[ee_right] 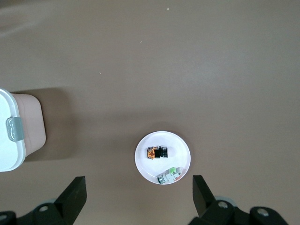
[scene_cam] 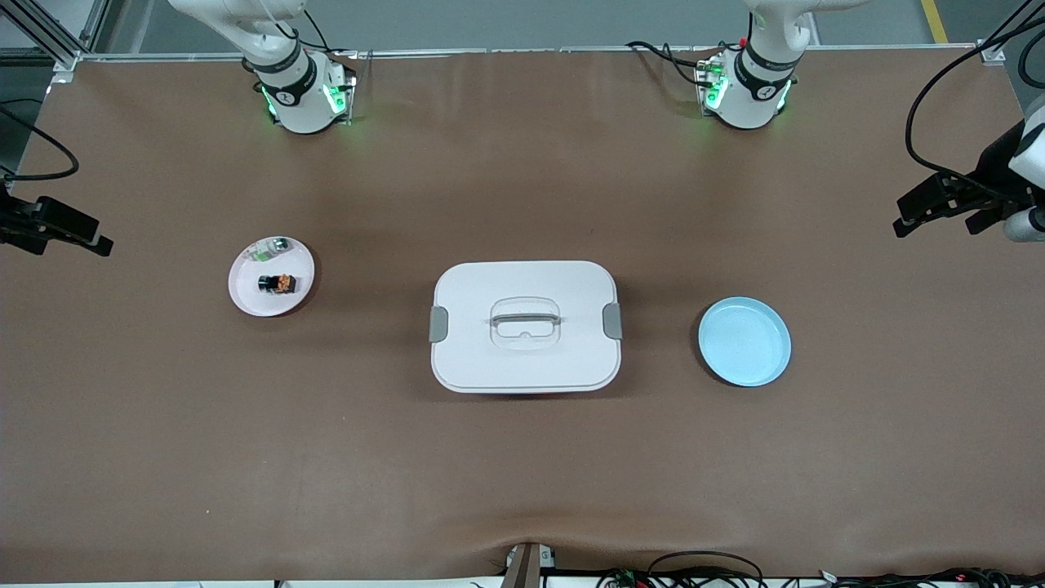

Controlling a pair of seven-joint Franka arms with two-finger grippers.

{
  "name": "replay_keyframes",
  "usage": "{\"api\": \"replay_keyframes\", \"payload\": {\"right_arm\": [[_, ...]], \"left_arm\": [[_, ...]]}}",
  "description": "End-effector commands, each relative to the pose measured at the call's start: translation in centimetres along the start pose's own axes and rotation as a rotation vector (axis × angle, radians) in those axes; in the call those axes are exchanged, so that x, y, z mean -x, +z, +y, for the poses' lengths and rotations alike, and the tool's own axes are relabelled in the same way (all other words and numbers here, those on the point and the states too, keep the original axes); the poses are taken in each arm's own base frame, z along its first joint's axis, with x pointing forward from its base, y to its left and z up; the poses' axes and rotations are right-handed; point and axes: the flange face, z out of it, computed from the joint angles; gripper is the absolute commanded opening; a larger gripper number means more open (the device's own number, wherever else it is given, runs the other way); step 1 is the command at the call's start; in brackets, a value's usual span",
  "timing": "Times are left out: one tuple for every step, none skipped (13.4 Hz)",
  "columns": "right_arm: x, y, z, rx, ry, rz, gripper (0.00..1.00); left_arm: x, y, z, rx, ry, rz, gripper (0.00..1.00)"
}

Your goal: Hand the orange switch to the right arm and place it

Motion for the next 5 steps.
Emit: {"api": "replay_keyframes", "payload": {"right_arm": [[-0.07, -0.49, -0.29, 0.009, 0.006, -0.001, 1.00], [-0.07, -0.50, -0.19, 0.011, 0.008, -0.001, 1.00], [-0.02, -0.67, -0.08, 0.014, 0.009, 0.002, 1.00], [-0.07, -0.80, -0.07, 0.008, 0.008, 0.005, 1.00], [-0.05, -0.75, -0.44, 0.014, 0.010, 0.003, 1.00]], "left_arm": [[-0.15, -0.30, 0.01, -0.005, 0.007, -0.007, 1.00], [-0.15, -0.30, 0.01, -0.005, 0.007, -0.007, 1.00], [-0.17, -0.20, 0.09, -0.005, 0.008, -0.010, 1.00], [-0.19, -0.21, 0.09, -0.005, 0.008, -0.009, 1.00], [-0.13, -0.28, 0.10, -0.005, 0.008, -0.009, 1.00]]}}
